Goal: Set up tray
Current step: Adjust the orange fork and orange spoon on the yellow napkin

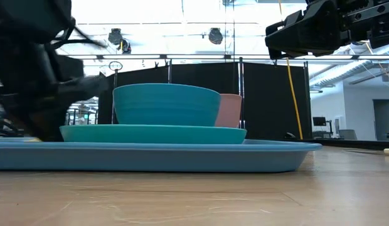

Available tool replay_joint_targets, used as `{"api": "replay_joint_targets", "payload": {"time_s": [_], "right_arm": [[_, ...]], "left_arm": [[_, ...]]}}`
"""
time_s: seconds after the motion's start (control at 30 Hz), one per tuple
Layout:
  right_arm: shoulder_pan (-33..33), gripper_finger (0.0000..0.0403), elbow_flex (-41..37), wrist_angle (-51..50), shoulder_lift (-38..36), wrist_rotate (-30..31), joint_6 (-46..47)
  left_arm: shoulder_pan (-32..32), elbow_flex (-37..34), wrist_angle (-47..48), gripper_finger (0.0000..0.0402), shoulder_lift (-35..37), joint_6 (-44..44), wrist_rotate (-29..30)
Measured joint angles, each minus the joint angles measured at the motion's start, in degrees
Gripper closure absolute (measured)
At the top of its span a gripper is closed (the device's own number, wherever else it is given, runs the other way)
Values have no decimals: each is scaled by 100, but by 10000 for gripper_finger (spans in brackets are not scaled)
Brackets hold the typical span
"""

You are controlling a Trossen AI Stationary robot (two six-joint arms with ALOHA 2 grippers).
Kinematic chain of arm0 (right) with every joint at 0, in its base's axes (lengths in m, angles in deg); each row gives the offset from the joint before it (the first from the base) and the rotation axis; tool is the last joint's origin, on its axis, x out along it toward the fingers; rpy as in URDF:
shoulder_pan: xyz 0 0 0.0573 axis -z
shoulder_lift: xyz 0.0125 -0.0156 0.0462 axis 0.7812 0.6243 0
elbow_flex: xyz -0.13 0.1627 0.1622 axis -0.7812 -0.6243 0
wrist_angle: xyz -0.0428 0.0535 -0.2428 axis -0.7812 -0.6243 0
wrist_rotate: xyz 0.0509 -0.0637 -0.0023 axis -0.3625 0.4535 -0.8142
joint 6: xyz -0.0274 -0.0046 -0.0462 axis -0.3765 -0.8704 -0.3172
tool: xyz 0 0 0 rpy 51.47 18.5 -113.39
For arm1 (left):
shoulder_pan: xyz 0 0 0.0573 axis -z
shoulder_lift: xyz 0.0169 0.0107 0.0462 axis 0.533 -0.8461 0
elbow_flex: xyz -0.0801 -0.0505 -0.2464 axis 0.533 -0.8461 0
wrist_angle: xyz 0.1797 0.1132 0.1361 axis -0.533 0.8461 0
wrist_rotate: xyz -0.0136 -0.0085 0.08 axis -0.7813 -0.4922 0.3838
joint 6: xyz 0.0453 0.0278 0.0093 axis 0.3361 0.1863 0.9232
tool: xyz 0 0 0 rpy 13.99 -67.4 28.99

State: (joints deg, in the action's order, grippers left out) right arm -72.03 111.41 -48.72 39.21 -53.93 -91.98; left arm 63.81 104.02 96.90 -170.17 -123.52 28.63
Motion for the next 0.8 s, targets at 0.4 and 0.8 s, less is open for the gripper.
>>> {"api": "replay_joint_targets", "payload": {"time_s": [0.4,0.8], "right_arm": [[-17,403,0,49,0,-18,28],[-120,403,0,345,0,-443,191]], "left_arm": [[-61,2,40,367,0,230,61],[81,2,132,367,0,149,196]]}}
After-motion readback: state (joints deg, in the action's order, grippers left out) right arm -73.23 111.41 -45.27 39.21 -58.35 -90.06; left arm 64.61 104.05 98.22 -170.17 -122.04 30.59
